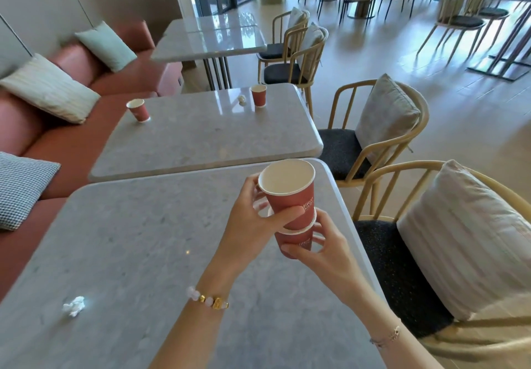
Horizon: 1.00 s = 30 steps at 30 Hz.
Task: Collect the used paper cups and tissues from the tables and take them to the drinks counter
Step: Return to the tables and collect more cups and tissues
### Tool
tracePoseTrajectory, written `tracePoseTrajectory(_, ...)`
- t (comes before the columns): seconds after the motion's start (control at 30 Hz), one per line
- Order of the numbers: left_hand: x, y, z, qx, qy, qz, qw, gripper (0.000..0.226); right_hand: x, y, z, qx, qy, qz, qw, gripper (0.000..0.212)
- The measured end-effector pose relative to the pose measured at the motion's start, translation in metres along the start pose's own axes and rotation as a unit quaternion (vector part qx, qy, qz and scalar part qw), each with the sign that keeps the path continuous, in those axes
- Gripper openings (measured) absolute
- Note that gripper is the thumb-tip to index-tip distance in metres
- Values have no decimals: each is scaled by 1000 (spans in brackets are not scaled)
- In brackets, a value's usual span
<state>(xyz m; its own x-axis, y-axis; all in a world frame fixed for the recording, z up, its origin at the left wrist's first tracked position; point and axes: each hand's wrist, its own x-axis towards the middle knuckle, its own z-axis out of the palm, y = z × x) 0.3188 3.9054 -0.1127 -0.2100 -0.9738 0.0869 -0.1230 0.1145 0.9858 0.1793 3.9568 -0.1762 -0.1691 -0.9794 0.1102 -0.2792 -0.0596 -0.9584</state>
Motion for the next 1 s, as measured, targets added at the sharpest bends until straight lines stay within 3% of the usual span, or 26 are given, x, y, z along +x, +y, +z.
tracePoseTrajectory(0.3,-14,-6,6,24,-35,-15,999,62,-4,-16,-9,16,18,-28,999,65)
tracePoseTrajectory(0.53,-23,0,-4,69,-65,31,995,72,-5,-17,-13,16,30,-44,998,62)
tracePoseTrajectory(0.67,-30,6,-16,130,11,116,985,45,-4,-15,-15,29,27,-41,998,64)
tracePoseTrajectory(0.77,-32,6,-22,259,73,144,952,40,-2,-16,-13,31,24,-43,998,64)
tracePoseTrajectory(0.87,-35,2,-28,405,93,167,894,48,-4,-18,-11,31,16,-46,998,66)
tracePoseTrajectory(1.0,-43,-4,-32,496,108,175,844,48,-6,-21,-8,34,4,-52,998,62)
